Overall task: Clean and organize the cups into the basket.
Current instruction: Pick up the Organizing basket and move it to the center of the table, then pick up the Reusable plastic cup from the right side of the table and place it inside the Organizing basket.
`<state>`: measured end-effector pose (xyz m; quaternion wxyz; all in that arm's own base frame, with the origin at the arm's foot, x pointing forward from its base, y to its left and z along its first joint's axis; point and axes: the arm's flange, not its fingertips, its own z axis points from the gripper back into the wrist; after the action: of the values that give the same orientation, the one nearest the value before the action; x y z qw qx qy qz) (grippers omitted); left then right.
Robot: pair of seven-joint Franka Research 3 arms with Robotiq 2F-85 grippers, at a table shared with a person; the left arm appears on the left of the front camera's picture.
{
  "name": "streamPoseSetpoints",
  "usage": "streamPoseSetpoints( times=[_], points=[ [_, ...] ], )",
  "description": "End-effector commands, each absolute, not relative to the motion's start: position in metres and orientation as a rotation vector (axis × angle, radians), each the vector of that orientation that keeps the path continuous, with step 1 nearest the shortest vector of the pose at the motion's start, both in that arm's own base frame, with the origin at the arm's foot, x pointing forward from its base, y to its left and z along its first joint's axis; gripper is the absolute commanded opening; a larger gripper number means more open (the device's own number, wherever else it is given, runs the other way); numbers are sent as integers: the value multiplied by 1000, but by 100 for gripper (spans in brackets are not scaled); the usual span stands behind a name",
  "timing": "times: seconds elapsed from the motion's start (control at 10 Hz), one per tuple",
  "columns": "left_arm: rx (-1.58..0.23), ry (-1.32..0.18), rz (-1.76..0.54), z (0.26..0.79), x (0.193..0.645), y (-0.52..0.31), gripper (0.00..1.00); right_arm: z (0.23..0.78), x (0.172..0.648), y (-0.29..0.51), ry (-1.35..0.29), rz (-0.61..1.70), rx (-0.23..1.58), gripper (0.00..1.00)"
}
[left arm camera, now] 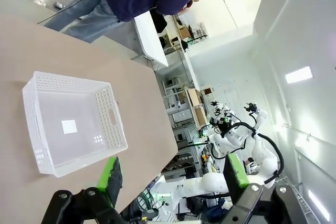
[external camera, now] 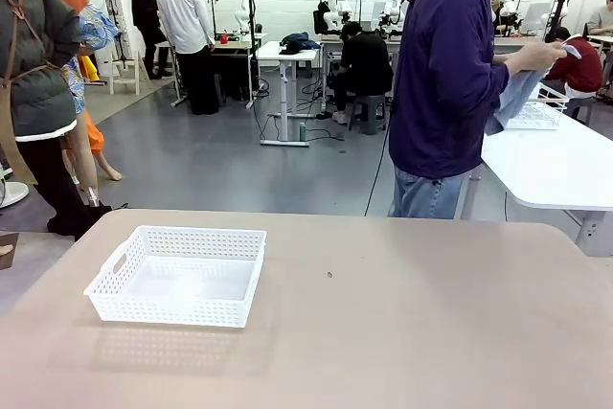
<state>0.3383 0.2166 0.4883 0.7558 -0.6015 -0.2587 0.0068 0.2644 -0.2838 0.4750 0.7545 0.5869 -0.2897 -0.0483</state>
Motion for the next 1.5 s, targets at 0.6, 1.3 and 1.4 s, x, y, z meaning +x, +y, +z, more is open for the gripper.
streamPoseSetpoints(
  times=[0.6,1.3,1.4],
  points=[
    [-1316,-566,10,489,338,216,100,473,271,-278,-594,-84,1266,100],
    [-1316,-566,10,489,338,216,100,473,271,-278,-594,-84,1266,100],
    [-1316,-566,10,489,338,216,100,473,271,-278,-594,-84,1266,100]
  ],
)
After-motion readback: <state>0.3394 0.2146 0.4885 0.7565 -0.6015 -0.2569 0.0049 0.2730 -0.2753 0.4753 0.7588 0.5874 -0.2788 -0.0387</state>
